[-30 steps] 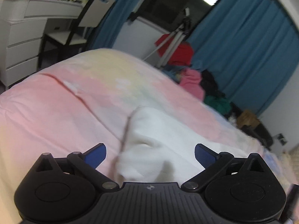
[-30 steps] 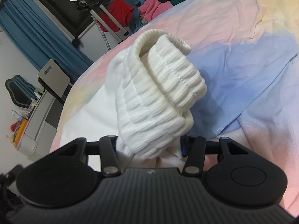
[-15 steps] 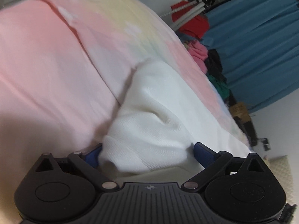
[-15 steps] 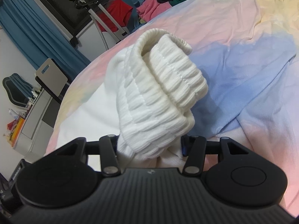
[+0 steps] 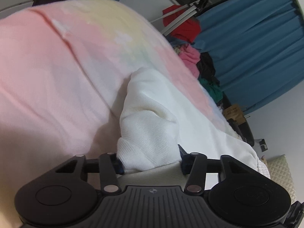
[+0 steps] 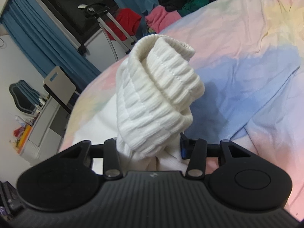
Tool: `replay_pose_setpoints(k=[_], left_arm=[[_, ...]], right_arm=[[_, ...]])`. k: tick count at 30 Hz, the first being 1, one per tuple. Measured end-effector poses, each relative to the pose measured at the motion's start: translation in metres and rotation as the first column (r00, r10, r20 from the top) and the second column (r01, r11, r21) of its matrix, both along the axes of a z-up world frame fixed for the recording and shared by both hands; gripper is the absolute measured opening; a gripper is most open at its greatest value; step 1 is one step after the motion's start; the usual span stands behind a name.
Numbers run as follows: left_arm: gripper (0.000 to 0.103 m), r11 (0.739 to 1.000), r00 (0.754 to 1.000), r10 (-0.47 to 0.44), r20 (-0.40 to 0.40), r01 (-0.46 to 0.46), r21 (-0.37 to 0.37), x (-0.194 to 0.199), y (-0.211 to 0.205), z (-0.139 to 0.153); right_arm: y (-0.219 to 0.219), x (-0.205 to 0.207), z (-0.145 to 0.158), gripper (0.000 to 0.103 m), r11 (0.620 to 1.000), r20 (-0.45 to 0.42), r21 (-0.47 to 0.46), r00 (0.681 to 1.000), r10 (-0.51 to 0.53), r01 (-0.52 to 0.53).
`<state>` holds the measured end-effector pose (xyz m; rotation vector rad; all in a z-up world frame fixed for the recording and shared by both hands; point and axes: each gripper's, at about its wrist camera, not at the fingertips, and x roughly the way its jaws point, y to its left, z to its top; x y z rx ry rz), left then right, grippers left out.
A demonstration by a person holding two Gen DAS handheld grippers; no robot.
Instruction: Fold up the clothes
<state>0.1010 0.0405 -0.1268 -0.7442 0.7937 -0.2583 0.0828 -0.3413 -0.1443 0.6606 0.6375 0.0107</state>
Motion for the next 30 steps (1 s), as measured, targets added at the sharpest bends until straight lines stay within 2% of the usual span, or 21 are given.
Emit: replay_pose_setpoints(k=[6,11,17,23,27,30], left_arm=[[0.044,1.0,0.998,-0.02,0.064,0.022,-0.021,-0.018,-0.006,0.043],[0.044,0.998,0.994,-0.037,0.1,0.041,-0.039,-0.014,-0.04,0.078],[0.044,0.996,0.987,-0.068,0.142,0.076,-0.049,0.051,-0.123,0.123],[0.043,0.987,0.976,-0.145,0.161,0.154,-0.045,0.137,-0.233,0.157],[0.043,0.978,0.967,-0.196,0.161,0.206,-0.047,0.196,-0.314,0.161],[0.043,0.973,0.965,-0.215,0.149,0.224,-0.047,0.231,-0.361,0.145]], right_arm=[[-0.01,-0.018,0.033,0.046,0.999,0.042,0.043,0.999,-0.013,0.011],[-0.04,-0.018,0.065,0.045,0.997,0.101,0.069,0.995,-0.028,0.022],[-0.101,0.005,0.103,0.045,0.994,0.152,0.077,0.985,-0.082,0.071],[-0.194,0.052,0.137,0.045,0.984,0.165,0.087,0.972,-0.167,0.154],[-0.256,0.085,0.141,0.045,0.97,0.157,0.095,0.959,-0.237,0.224],[-0.287,0.103,0.127,0.045,0.958,0.152,0.09,0.947,-0.284,0.273]])
